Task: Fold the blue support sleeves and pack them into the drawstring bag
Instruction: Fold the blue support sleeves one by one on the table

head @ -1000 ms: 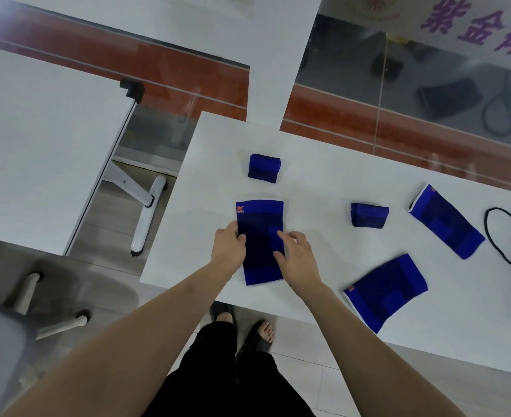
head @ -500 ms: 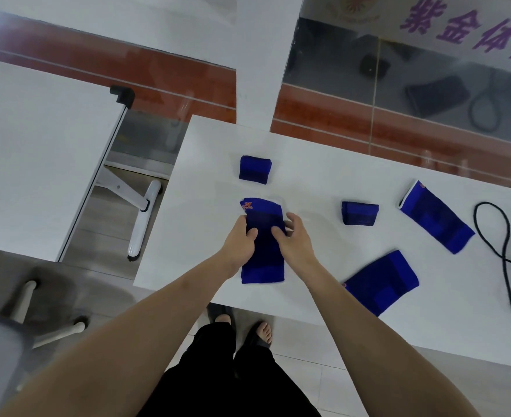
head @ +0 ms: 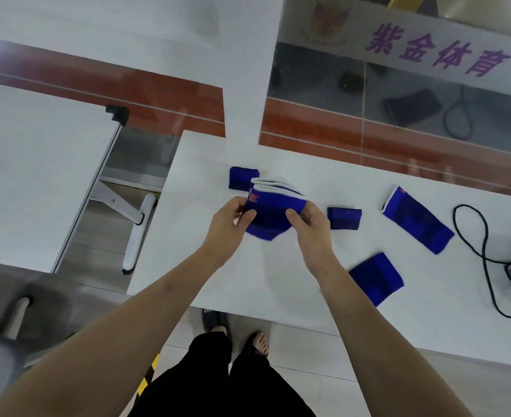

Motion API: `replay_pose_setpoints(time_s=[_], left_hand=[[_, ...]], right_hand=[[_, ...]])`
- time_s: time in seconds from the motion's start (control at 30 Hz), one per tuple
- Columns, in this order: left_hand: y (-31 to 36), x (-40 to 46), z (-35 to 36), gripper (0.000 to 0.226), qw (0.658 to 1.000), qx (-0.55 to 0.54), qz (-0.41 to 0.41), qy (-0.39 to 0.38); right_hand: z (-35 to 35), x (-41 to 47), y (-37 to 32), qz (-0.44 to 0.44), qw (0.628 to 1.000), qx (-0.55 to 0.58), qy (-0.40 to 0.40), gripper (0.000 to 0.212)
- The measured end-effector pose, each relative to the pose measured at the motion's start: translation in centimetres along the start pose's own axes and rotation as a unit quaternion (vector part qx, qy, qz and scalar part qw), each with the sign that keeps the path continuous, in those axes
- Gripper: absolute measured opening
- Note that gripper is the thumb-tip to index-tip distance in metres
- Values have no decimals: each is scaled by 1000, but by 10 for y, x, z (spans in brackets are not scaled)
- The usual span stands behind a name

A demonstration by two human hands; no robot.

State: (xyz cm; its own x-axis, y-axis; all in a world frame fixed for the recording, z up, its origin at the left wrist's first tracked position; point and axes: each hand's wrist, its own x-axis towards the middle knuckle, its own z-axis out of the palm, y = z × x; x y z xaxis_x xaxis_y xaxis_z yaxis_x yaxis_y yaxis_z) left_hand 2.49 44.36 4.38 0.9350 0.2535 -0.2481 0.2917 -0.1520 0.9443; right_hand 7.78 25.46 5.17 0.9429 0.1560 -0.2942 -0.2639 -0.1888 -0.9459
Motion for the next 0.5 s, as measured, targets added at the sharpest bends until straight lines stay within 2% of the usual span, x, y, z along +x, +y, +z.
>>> replay_pose_setpoints(time_s=[0.03, 0.1, 0.23, 0.37, 0.5], left_hand=[[-2, -3, -3, 15, 999, 25, 23, 7], [-12, -13, -7, 15, 994, 90, 52, 26], [-49, -38, -6, 15, 984, 176, 27, -15], [-85, -59, -4, 11, 986, 154, -53, -26], [-88, -60, 5, 22, 990, 91, -110, -4]], right_hand=[[-4, -3, 0, -10, 1000, -23, 8, 7], [-11, -14, 4, -44, 994, -100, -1, 10], [-16, -42, 34, -83, 967, -225, -87, 17], [-14, -51, 70, -26, 936, -310, -166, 15], [-10, -43, 84, 25, 940, -310, -137, 12]])
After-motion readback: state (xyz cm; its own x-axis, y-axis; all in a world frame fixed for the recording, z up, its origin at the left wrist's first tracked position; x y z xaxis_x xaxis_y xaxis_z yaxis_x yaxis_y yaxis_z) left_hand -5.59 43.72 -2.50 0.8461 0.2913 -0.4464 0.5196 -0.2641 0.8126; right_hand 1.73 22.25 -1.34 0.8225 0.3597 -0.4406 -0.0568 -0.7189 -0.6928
